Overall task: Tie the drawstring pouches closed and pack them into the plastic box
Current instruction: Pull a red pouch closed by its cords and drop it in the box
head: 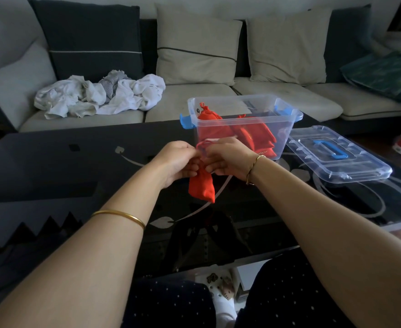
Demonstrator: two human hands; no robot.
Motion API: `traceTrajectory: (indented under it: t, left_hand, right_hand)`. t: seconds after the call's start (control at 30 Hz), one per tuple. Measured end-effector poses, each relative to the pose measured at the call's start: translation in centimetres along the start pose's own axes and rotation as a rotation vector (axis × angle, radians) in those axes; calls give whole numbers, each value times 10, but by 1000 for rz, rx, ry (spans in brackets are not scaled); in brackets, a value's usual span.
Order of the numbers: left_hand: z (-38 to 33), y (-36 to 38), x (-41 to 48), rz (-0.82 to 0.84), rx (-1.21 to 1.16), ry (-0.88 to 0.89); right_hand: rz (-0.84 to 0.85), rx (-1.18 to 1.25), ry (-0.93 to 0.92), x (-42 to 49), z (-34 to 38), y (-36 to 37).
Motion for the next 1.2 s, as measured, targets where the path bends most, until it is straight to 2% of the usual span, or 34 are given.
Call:
traceTrajectory:
  t: [0.27,0.5,0.7,0.83,1.07,1.2]
  left_hand:
    - [3,-7,4,-76,24,-20]
    - [4,-12,4,-132,-35,-45]
    - [7,-15,3,-168,-84,-89]
    - [10,-20,2,-208,-147,-130]
    - [19,-24,-4,-238,-302,-226]
    - [12,-27,-5,-256,-305,-211]
  right_hand:
    - [-111,-263,-308,-5,24,0]
    - [-153,-401,-422,-11,34,0]
    - [-253,-634,-587,-21,47,9]
    - [-287,-663,-656,-27,54,15]
    - [-236,-662,-653,-28,56,21]
    - [-159,-452,-426,-13,37,12]
Point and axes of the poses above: each hand's wrist, its own x-axis towards the middle knuckle, its own y-axis out of the palm, z = x × y, the point moved 9 cm from there along x, towards the middle knuckle, and after that the axes turned 5 degrees about y, right-handed, at the moved point
